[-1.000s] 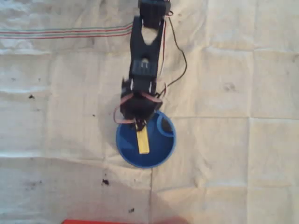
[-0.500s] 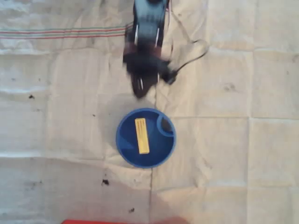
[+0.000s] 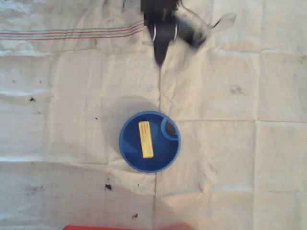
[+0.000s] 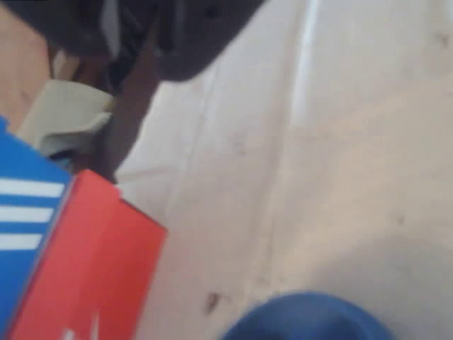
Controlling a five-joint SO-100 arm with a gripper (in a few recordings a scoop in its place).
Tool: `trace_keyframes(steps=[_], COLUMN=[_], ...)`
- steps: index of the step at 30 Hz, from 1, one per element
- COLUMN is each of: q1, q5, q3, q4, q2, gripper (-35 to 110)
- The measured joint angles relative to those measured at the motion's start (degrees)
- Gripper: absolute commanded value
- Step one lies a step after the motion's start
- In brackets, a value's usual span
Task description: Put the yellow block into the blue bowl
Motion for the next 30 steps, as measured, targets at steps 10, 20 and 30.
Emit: trace_keyframes(steps=[10, 20, 30], q1=[-2.6, -2.9, -2.9], q5=[0.4, 4.4, 5.8], q3=[30.8, 68.7, 93.3], q4=[-5.4, -22.0, -26.9], q2=[22.4, 41.2, 63.4], gripper=[0, 0, 0])
